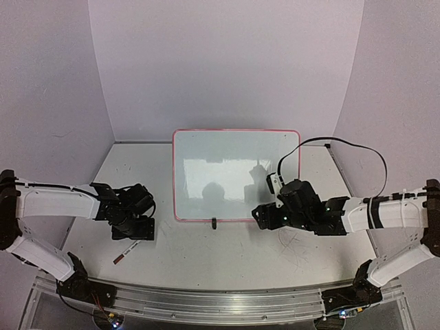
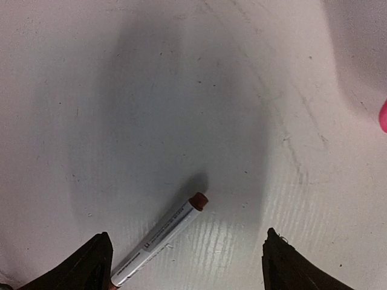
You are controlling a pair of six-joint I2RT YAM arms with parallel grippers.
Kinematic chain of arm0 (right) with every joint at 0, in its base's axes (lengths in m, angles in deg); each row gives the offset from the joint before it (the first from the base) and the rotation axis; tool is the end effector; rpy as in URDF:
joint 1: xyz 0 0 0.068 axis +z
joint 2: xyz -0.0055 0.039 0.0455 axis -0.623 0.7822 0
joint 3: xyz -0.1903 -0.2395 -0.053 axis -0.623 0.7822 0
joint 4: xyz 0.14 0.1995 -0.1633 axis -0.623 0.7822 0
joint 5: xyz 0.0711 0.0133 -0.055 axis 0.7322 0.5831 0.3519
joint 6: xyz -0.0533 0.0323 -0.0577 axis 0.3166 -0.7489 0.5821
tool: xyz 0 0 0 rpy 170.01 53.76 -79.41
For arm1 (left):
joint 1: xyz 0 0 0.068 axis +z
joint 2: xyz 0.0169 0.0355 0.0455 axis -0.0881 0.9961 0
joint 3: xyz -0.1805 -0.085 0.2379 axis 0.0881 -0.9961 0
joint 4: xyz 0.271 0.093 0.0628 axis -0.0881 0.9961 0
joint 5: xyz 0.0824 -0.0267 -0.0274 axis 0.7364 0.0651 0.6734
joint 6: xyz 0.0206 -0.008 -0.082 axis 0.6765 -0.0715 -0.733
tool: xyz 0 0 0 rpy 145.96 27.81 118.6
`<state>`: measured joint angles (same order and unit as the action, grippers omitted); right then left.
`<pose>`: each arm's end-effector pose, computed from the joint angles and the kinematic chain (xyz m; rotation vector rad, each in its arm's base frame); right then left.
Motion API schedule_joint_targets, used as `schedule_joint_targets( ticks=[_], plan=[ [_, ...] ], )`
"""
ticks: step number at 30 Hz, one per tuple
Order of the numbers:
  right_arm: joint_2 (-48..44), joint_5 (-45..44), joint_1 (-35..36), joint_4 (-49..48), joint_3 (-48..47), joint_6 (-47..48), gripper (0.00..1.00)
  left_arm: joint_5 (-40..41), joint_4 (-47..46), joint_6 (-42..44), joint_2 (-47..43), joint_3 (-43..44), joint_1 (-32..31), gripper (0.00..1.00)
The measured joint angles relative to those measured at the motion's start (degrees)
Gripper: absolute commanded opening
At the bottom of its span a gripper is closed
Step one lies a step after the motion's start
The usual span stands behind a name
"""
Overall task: Write a sentence on the whiteboard
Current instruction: Pick up the whiteboard marker from the corner of the board, then pass from the left arm to the right
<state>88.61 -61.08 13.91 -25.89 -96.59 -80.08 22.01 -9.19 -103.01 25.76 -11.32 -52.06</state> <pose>0.2133 0.2574 0.1951 -0.4756 2.1862 0.5562 0.1847 -0.1707 0.1500 -0.0724 2.7858 -0.0213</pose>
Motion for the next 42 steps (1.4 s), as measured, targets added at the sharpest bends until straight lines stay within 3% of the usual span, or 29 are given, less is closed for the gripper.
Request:
schedule_joint_targets(
  ticks=[7,17,23,30,35,39,42],
  plan=[
    [-0.3,0.5,0.0,-1.2,0.6,-0.3,0.76,2.2,0.3,-1.1,5.6,-0.3,1.2,0.66],
    [-1.2,1.0,0.0,-2.7,1.0,-0.9,0.76,1.9,-4.8,-1.1,8.0,-1.5,1.3,0.23],
    [-1.4,1.3,0.0,-2.9,1.2,-1.2,0.76,1.9,-6.0,-1.1,7.9,-1.8,1.3,0.05],
    [-1.4,3.8,0.0,-3.5,1.2,-0.8,0.76,1.8,-6.1,-0.1,7.1,-1.8,1.2,0.00],
    [-0.9,7.4,0.0,-4.3,0.5,-0.4,0.76,0.8,-7.7,2.7,0.1,-1.7,-0.1,0.00],
    [0.6,12.6,0.0,-6.8,-0.9,-0.9,0.75,-4.8,-15.9,7.6,-10.3,-2.0,-2.4,0.00],
    [3.1,20.7,0.0,-10.5,-2.8,-1.6,0.67,-12.0,-27.2,11.5,-15.6,-3.2,-4.2,0.00]
  ],
)
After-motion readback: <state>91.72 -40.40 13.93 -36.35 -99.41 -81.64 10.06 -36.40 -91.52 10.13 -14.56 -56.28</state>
